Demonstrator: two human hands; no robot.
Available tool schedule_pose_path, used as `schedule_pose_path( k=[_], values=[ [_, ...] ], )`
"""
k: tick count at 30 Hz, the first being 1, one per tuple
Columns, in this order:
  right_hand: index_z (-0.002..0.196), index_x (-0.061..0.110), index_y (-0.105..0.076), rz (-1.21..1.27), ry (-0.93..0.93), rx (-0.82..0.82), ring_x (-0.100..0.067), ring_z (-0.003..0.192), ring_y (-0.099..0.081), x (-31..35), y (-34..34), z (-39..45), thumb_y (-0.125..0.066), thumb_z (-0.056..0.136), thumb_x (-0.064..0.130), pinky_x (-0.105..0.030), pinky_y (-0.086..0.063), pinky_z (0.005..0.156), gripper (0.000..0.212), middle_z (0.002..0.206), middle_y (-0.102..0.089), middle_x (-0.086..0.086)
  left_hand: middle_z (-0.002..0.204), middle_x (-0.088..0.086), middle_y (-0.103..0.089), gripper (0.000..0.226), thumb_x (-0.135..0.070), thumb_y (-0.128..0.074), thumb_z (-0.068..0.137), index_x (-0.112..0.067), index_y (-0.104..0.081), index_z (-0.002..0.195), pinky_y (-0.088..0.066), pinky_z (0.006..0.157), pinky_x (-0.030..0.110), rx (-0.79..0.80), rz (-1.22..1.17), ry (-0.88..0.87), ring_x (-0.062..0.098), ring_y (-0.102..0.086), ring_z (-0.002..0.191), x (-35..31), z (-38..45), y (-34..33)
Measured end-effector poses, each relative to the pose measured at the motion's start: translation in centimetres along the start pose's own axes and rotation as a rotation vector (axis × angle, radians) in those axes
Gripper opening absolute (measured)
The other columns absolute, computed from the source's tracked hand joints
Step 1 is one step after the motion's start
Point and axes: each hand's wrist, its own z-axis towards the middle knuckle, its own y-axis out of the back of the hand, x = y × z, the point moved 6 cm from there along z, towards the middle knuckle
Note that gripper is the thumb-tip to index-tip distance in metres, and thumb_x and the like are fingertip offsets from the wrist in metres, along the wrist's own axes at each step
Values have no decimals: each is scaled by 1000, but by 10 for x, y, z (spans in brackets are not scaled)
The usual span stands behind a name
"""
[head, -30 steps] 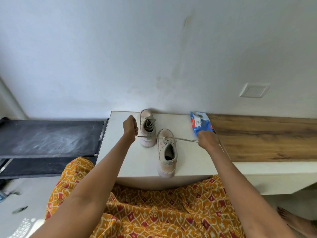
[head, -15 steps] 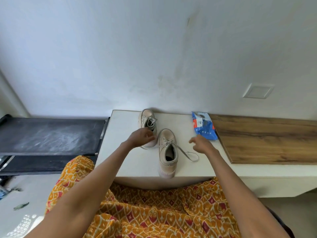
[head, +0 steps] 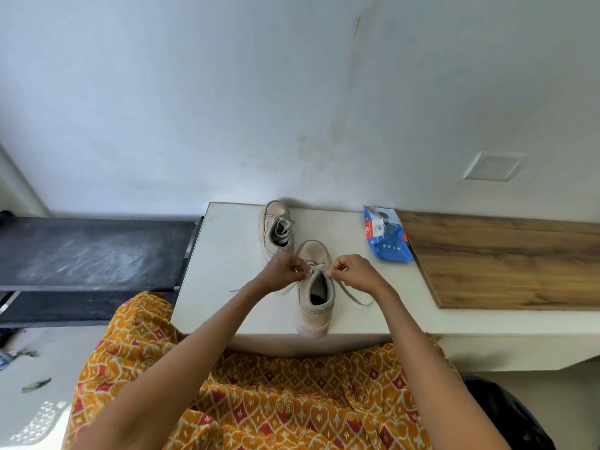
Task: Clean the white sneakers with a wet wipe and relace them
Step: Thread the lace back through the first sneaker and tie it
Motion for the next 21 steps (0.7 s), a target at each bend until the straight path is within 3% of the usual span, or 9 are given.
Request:
schedule_pose_path(
  k=[3, 7, 10, 13, 17, 21],
  values=[
    [89, 23, -66, -110, -19, 31, -13, 90, -61, -15, 5, -2, -61, 86, 33, -38, -50, 86, 12, 87, -66, 9, 82, -4, -67, 12, -11, -68, 84, -7, -74, 93, -40, 65, 7, -24, 17, -7, -3, -54, 67, 6, -5, 2],
    [89, 24, -65, -122, -21, 86, -13, 93, -62, -20, 8, -4, -62, 86, 33, -42, -49, 91, 10, 93, -69, 7, 87, -2, -69, 12, -12, -65, 86, -10, -73, 94, -44, 70, 14, 32, 38, -9, 2, -55, 72, 11, -4, 2],
    [90, 22, -64, -60, -22, 116, -10, 89, -65, -15, 5, -4, -62, 84, 24, -41, -50, 91, 6, 88, -71, 5, 85, -5, -68, 8, -20, -63, 88, -15, -69, 92, -48, 74, 24, 102, 9, -8, 9, -59, 77, 8, 1, -3],
    [101, 20, -68, 0, 4, 131, -11, 87, -66, -7, 4, -6, -66, 84, 21, -34, -52, 89, 18, 86, -72, -1, 82, -9, -66, 12, -24, -68, 85, -16, -69, 94, -47, 71, 16, 101, -57, 10, 2, -60, 74, 5, 4, -5],
    [89, 17, -73, -26, 31, 9, -11, 77, -66, -9, 8, -7, -69, 83, 30, -33, -54, 81, 15, 76, -70, 2, 81, -3, -71, 10, -13, -72, 81, -10, -74, 90, -46, 68, 9, 19, -26, -6, -9, -60, 65, 3, 4, -5],
    [88, 18, -72, -31, 16, -21, -12, 81, -67, -15, 6, -8, -65, 85, 37, -37, -54, 81, 21, 81, -72, 1, 84, -2, -72, 8, -19, -68, 84, -14, -72, 88, -53, 75, 27, 44, 31, -9, 8, -65, 76, 6, 6, -7]
  ],
)
